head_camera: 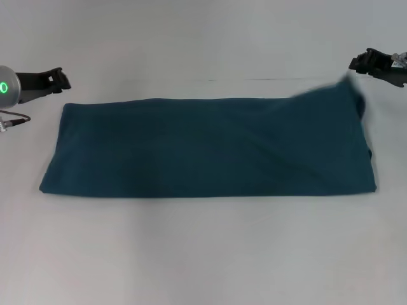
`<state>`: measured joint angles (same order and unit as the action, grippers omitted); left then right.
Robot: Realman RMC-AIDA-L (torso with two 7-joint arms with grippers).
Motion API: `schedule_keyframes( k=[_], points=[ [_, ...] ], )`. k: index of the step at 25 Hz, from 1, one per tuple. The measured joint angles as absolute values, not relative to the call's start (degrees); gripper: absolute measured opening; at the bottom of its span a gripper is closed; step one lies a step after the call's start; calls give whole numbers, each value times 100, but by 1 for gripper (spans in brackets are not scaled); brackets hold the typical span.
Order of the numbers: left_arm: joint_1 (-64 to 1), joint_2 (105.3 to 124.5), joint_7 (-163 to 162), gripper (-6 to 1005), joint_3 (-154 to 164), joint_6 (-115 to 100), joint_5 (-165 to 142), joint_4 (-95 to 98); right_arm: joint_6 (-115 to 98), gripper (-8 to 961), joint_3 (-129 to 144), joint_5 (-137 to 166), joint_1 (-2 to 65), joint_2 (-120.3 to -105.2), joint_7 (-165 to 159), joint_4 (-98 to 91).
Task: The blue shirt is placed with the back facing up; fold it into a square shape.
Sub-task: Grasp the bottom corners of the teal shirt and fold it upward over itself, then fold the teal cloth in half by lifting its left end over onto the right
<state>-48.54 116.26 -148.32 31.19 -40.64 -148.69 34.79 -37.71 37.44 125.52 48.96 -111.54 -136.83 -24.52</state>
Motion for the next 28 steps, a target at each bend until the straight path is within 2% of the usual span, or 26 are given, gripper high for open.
schedule_keyframes(
  k=[2,4,7,13,15,20,21,25,28],
  points=[
    [-4850,11641,-14835,56,3111,-4045,-14841,3487,-3807,91,3840,12553,4943,-11063,-13729,-2369],
    [-4845,11644,-14836,129,3111,-4045,-14812,3489,-3855,92,3860,12553,4967,-11004,-13793,-2347],
    [-4831,11645,-14838,239,3111,-4065,-14772,3504,-3964,212,3842,12544,4956,-10943,-13845,-2394],
    [-4714,11627,-14841,463,3111,-4295,-14489,3594,-4855,480,3602,12391,4743,-10716,-13968,-2528],
    [-4580,11616,-14835,524,3110,-4596,-14223,3758,-5558,579,3414,12083,4503,-10692,-13897,-2744],
    [-3813,11544,-14723,676,3100,-5838,-12799,4347,-7162,739,3098,10864,3528,-10734,-13502,-3164],
    [-3715,11523,-14713,706,3087,-5998,-12640,4364,-7445,731,3075,10662,3325,-10732,-13431,-3176],
    [-3220,11486,-14703,708,2554,-7006,-12168,4369,-8325,701,3026,10427,2638,-10705,-13248,-3113],
    [-2929,11534,-14712,707,2026,-7561,-12133,4262,-8719,690,2929,10418,2215,-10761,-13130,-3110]
  ],
)
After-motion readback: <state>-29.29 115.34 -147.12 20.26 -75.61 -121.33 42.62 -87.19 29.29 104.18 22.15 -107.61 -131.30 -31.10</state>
